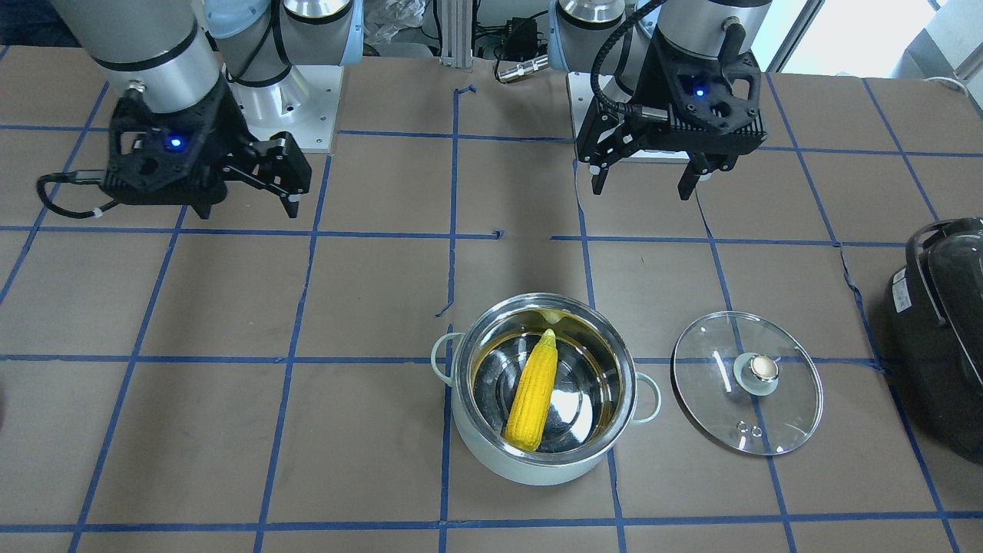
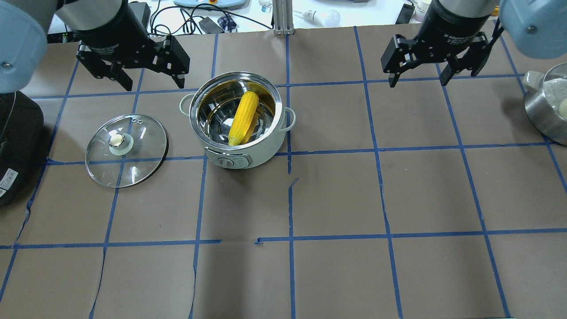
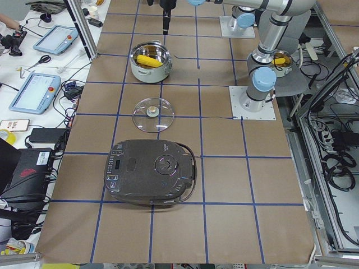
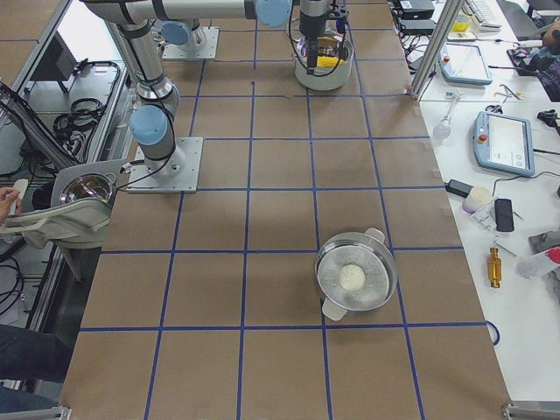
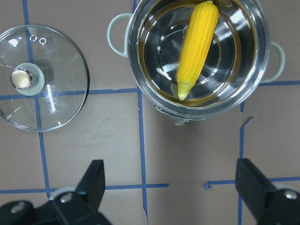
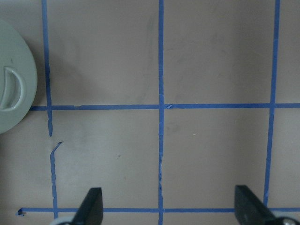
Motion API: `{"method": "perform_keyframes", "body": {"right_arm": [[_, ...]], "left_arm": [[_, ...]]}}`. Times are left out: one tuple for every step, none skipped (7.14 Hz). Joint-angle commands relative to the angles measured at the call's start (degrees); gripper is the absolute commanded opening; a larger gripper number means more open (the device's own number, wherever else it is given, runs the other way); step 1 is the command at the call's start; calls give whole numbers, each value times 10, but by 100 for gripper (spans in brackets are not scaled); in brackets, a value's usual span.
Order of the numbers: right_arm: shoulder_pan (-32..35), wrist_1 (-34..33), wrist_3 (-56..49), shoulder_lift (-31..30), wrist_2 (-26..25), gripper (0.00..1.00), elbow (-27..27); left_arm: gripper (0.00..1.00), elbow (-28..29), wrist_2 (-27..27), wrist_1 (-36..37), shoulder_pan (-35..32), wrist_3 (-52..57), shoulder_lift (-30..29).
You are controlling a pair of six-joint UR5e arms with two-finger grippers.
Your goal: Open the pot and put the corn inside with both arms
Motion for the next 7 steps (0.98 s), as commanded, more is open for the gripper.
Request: {"method": "perform_keyframes", "body": {"right_arm": [[-2,-14,-5,-7,-9,100,-5],[-1,-14,2,-8,-40,100,-7],[-1,-16,1,-5,-34,100,-6],[-1,-16,1,-2,-29,100,-5],[-1,-16,1,-2,-30,100,-6],[-1,-16,1,-1,-29,100,-5],[-1,-16,1,-1,-25,100,-5]], "left_arm": [[100,-20,2,2,20,-2,11],[100,-22,2,11,26,0,11],[100,-23,2,32,24,0,11],[100,-26,3,38,25,0,11],[100,-26,4,38,24,0,11],[100,-27,4,38,24,0,11],[100,-27,4,38,24,0,11]]}}
